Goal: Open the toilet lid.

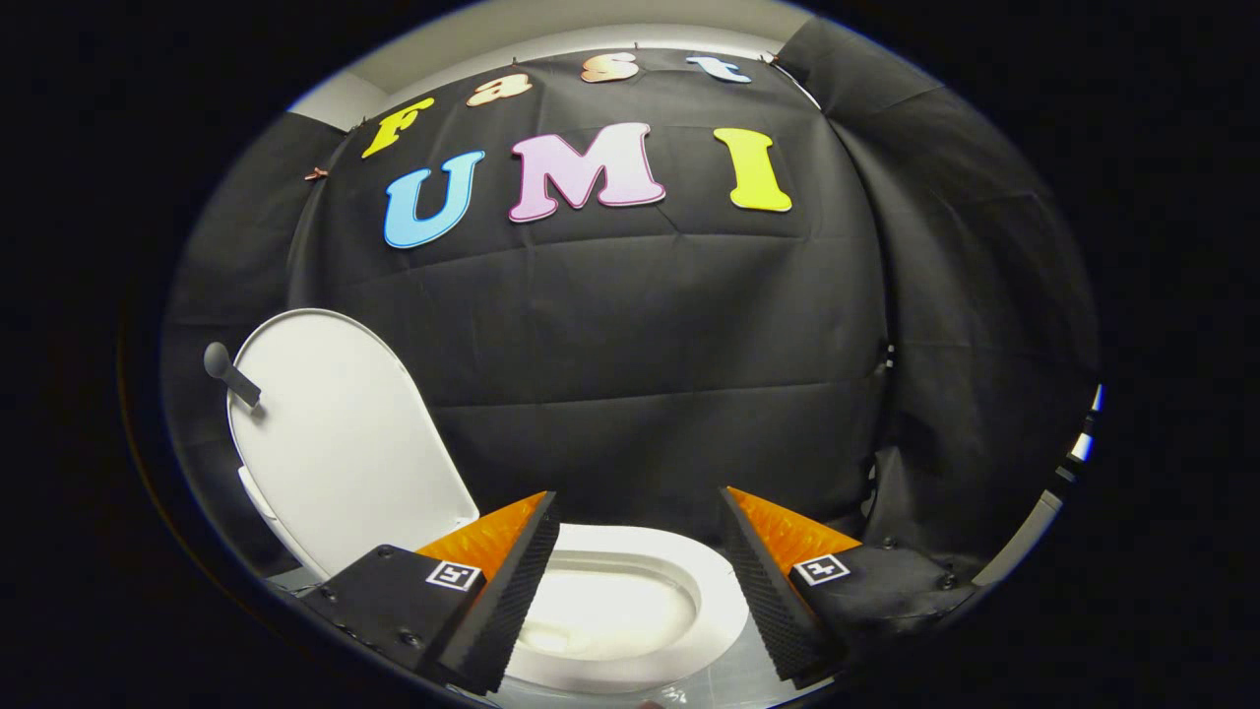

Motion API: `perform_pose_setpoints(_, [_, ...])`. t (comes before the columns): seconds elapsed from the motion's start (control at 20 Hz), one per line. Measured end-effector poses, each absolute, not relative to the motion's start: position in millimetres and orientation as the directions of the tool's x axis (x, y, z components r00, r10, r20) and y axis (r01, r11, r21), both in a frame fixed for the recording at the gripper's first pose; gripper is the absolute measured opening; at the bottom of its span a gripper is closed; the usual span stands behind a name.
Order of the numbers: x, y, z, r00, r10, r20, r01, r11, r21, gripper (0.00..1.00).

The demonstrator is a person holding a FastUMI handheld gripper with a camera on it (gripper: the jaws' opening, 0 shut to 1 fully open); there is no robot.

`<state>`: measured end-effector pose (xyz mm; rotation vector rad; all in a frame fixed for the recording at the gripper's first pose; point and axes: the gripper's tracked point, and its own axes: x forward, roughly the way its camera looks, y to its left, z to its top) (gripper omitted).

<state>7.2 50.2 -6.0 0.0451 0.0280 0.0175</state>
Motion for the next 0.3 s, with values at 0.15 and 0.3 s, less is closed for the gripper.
perform_pose_setpoints(0.15, [6.3, 48.8, -7.7, 0.999, 0.016, -0.034, -0.014, 0.998, 0.058, 0.99])
perform_pose_setpoints(0.3, [6.8, 50.5, -7.3, 0.999, 0.018, -0.033, -0.016, 0.998, 0.056, 0.99])
